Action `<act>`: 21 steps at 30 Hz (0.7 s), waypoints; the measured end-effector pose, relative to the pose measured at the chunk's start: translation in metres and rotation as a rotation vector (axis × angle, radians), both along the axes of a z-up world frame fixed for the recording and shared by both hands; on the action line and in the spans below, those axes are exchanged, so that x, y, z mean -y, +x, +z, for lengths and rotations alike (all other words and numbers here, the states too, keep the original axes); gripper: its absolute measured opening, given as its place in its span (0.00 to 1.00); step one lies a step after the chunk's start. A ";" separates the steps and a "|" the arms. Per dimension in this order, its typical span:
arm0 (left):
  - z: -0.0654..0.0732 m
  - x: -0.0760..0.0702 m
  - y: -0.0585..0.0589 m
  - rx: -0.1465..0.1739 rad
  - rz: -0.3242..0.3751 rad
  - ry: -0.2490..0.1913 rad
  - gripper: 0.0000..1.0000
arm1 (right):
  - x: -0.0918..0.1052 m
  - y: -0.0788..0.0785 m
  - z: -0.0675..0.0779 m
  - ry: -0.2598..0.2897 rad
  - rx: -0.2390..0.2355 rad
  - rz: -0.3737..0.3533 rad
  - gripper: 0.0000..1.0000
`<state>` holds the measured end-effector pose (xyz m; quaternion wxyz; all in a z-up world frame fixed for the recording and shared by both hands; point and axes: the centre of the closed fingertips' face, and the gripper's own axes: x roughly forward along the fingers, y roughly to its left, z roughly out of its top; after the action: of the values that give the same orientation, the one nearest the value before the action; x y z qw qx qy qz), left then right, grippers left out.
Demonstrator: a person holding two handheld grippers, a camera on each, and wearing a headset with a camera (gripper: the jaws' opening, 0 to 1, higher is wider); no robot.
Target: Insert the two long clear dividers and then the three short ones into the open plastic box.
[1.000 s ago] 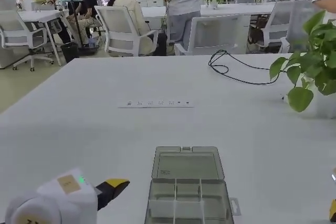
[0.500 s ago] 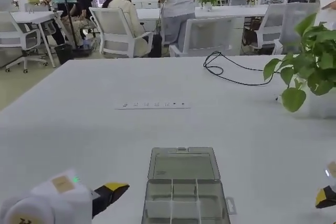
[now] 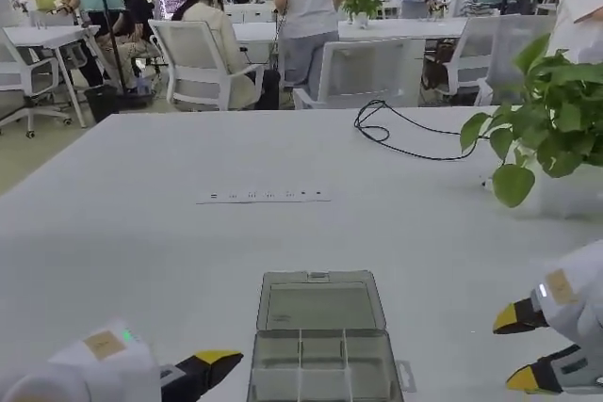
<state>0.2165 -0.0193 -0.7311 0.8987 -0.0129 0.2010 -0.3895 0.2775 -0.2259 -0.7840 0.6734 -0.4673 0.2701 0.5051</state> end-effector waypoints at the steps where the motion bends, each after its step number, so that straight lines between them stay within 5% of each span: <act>1: 0.000 0.001 0.000 -0.001 -0.001 -0.003 0.61 | -0.005 0.000 0.002 0.007 0.006 0.007 0.32; 21: 0.002 0.010 0.004 0.001 -0.001 -0.039 0.45 | -0.107 -0.016 0.043 0.169 0.093 0.172 0.32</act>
<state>0.2206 -0.0295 -0.7295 0.8982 -0.0303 0.1929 -0.3939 0.2617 -0.1185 -0.7408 0.6764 -0.4536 0.1539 0.5596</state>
